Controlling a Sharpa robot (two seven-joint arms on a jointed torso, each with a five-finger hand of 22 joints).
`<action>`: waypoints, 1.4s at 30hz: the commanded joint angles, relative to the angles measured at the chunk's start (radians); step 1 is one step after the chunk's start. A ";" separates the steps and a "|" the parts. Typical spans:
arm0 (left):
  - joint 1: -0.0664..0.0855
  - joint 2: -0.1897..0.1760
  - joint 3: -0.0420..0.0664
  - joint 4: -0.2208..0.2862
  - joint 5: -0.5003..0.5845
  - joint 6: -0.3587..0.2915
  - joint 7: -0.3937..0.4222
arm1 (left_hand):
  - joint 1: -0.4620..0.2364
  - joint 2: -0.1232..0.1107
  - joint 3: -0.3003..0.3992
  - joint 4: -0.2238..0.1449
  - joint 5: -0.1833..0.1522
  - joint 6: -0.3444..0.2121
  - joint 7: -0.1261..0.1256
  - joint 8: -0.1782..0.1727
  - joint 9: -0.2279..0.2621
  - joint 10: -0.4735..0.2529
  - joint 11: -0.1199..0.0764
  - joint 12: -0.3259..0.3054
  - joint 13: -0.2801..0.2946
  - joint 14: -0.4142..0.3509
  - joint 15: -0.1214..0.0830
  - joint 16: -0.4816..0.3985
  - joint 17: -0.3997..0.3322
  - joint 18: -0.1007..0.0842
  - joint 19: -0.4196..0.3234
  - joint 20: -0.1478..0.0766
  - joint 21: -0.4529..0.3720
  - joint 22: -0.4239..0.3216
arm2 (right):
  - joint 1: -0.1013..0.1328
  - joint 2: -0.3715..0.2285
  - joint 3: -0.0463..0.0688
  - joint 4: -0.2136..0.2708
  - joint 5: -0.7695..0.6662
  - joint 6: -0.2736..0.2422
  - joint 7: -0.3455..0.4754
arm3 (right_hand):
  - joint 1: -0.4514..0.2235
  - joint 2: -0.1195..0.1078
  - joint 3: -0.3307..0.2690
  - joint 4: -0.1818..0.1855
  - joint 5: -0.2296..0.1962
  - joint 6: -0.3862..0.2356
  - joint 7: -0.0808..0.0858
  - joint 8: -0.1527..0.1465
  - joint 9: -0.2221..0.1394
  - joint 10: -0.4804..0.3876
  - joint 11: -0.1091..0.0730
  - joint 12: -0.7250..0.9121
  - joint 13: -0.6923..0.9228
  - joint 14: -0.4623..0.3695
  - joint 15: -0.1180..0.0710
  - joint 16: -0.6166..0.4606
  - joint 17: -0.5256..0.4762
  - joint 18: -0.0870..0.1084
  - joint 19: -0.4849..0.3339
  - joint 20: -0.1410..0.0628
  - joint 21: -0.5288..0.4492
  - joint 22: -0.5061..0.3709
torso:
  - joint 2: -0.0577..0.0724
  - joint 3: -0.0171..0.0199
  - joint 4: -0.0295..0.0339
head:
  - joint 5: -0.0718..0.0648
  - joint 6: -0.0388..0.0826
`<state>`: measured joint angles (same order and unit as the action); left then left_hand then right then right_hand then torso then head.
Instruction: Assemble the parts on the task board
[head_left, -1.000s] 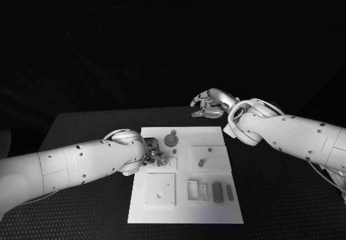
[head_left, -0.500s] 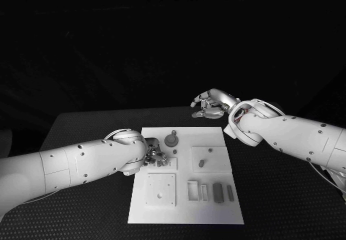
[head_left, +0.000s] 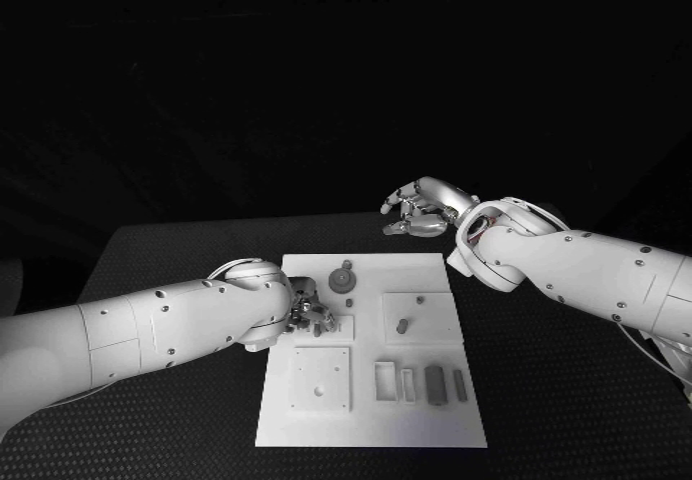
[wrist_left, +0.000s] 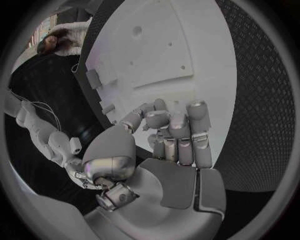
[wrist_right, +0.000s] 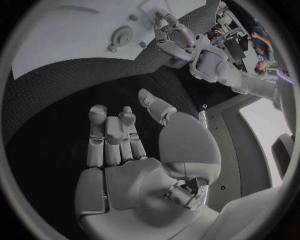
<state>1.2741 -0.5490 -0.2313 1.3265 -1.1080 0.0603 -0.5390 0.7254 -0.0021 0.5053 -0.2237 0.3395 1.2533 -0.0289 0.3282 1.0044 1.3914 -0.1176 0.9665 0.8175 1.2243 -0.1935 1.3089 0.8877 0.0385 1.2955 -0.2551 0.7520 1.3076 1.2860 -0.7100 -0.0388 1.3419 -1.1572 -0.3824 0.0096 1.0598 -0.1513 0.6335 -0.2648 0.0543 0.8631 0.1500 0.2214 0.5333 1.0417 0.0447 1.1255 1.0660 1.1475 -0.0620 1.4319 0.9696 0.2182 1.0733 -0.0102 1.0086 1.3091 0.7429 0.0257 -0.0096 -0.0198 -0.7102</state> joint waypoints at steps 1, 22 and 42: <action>-0.011 0.004 -0.005 0.001 0.004 0.047 -0.010 | -0.010 -0.009 -0.008 0.004 -0.014 0.029 -0.002 0.010 0.002 -0.007 -0.016 0.005 -0.001 0.010 0.000 0.004 -0.002 0.007 0.000 0.000 0.000 0.017 | -0.001 0.000 0.001 0.000 0.000 0.012 0.009 | -0.001 0.010 -0.001 -0.005 0.002 0.003 0.008 -0.004 -0.001 -0.005 0.000 0.005 -0.001 -0.008 0.000 -0.002 -0.001 0.044 0.006 -0.003 -0.004 0.006 | 0.000 -0.0006 0.0004 | -0.001 -0.001; -0.011 0.004 -0.004 -0.011 0.009 0.026 0.003 | -0.038 -0.031 -0.011 0.040 -0.125 0.029 -0.004 0.010 0.002 -0.009 -0.018 0.007 -0.004 0.008 -0.005 0.007 -0.006 0.013 -0.001 0.000 -0.002 0.017 | -0.004 0.002 0.001 -0.002 0.002 0.013 0.010 | -0.002 0.010 -0.002 -0.005 0.002 0.002 0.008 -0.004 -0.002 -0.005 0.000 0.006 -0.002 -0.008 0.000 -0.002 -0.001 0.044 0.006 -0.003 -0.004 0.006 | 0.000 0.0005 0.0001 | -0.002 0.002; -0.011 0.004 0.005 -0.023 0.031 -0.005 0.015 | -0.108 -0.083 -0.081 0.067 -0.291 0.023 -0.006 0.012 0.009 -0.014 -0.021 0.010 -0.005 0.001 -0.012 0.013 -0.008 0.023 -0.010 -0.003 -0.006 0.017 | -0.007 0.002 0.001 -0.004 0.003 0.015 0.011 | -0.002 0.011 -0.001 -0.005 0.002 0.002 0.008 -0.004 -0.002 -0.005 0.001 0.006 -0.002 -0.008 0.000 -0.002 -0.001 0.044 0.007 -0.003 -0.004 0.006 | 0.000 0.0007 0.0007 | -0.005 0.003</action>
<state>1.2643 -0.5466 -0.2266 1.3035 -1.0895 0.0669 -0.5345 0.6274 -0.0831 0.4293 -0.1559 0.0521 1.2844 -0.0364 0.3369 1.0122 1.3768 -0.1367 0.9703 0.8113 1.2271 -0.2018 1.3196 0.8792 0.0453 1.2915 -0.2592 0.7520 1.3073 1.2800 -0.7087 -0.0388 1.3383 -1.1559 -0.3793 0.0103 1.0598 -0.1514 0.6335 -0.2648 0.0543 0.8627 0.1504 0.2214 0.5327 1.0418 0.0447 1.1254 1.0653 1.1475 -0.0620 1.4319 0.9696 0.2182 1.0731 -0.0100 1.0086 1.3091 0.7426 0.0260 -0.0094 -0.0248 -0.7071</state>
